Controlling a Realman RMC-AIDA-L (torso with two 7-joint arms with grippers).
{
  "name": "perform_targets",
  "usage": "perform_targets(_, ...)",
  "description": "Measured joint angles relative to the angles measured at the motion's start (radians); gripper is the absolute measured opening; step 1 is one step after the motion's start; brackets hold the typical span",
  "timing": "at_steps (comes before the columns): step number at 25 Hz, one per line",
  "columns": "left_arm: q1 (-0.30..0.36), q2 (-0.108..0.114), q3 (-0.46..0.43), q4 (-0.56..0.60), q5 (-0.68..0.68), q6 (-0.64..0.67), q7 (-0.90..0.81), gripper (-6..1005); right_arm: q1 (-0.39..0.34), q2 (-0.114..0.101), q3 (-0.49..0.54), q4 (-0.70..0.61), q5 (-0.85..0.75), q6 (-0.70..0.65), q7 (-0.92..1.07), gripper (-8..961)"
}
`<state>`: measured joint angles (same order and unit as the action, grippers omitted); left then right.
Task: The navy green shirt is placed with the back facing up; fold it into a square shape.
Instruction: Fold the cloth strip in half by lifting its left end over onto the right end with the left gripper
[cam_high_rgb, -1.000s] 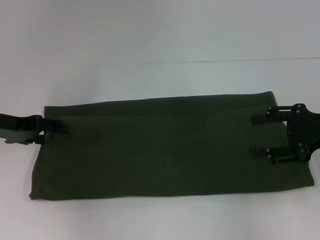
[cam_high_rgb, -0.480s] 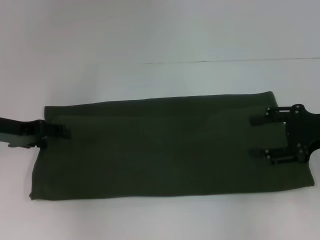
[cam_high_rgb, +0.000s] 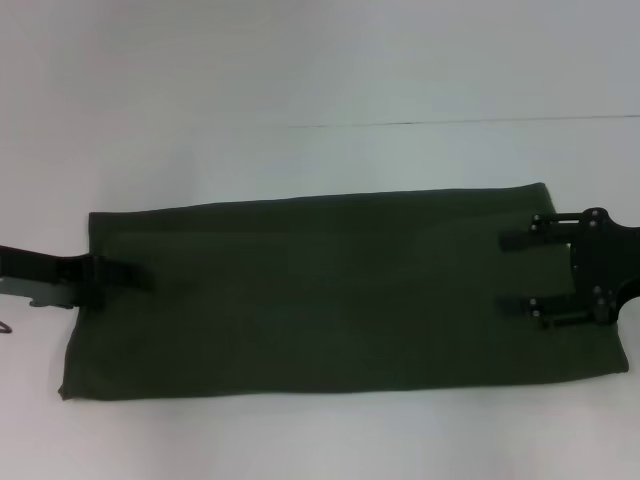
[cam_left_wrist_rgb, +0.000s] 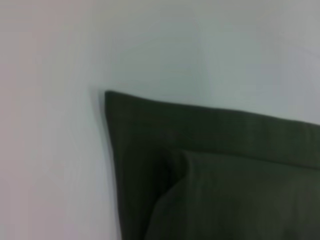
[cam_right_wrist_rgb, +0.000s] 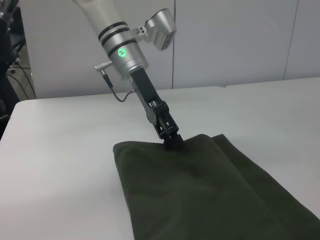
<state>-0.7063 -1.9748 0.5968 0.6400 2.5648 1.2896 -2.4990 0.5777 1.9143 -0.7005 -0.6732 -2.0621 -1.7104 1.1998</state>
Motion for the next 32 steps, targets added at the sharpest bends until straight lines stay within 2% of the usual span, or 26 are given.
perform_targets(9,-0.002,-0.014,0.008,-0.011,-0.001,-0.014,0.01,874,0.003,0.0,-0.001,0.003,0.0,0.0,-0.002,799)
perform_targets(17,-0.006,-0.016,0.008,-0.017,-0.002,-0.016,0.011,875,0.009,0.0,-0.008,0.002,-0.001,0.001,0.004,797)
perform_targets(27,-0.01,-0.013,-0.003,-0.011,-0.013,-0.003,0.016,876,0.012,0.002,-0.01,0.002,-0.004,0.002,0.005,797)
perform_targets(32,-0.001,-0.004,-0.016,0.052,-0.046,0.033,0.009,874,0.013,0.002,-0.01,0.003,-0.011,0.002,0.006,798)
